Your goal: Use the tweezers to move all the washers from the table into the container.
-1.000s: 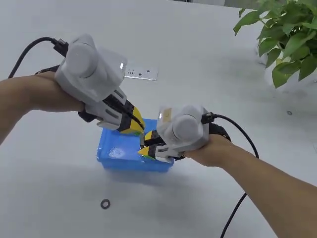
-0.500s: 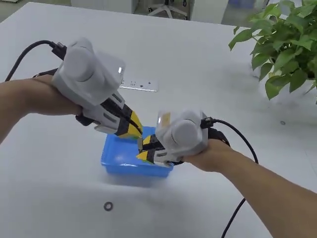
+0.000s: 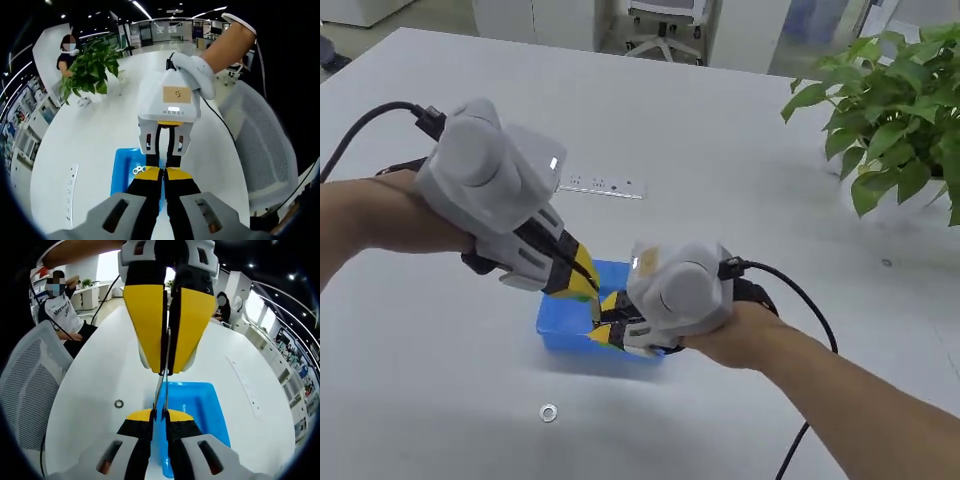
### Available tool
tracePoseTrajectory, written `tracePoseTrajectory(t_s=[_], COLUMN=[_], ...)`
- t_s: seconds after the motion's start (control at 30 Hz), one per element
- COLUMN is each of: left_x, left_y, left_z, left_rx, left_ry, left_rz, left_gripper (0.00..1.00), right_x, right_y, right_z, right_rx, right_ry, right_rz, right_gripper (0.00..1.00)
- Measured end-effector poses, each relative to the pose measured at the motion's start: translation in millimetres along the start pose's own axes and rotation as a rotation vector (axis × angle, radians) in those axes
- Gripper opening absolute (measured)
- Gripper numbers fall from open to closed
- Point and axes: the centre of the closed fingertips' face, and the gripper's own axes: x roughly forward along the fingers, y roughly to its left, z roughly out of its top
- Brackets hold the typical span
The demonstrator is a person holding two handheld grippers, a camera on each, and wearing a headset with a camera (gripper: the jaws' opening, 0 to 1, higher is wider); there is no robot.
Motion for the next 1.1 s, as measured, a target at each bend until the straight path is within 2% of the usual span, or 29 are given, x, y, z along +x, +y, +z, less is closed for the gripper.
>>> tracePoseTrajectory(t_s=[0.33, 0.57, 1.1], left_x=[-1.1, 0.1, 3.0], left_y=[-21.5, -34.9, -55.9], left_z=[-6.9, -15.7, -36.7], left_rx=[-0.015, -0.027, -0.061], left_ry=[0.008, 0.022, 0.046], left_rz=[-0.003, -0.008, -0.015], left_gripper=[0.05, 0.05, 0.05], right_x=[8.6, 17.4, 37.4], right_y=[20.4, 34.7, 58.8], right_z=[3.7, 3.4, 3.3], right_rx=[0.003, 0.002, -0.002], right_ry=[-0.009, -0.013, -0.036], right_rz=[0.018, 0.038, 0.075], right_gripper=[0.11, 0.11, 0.11])
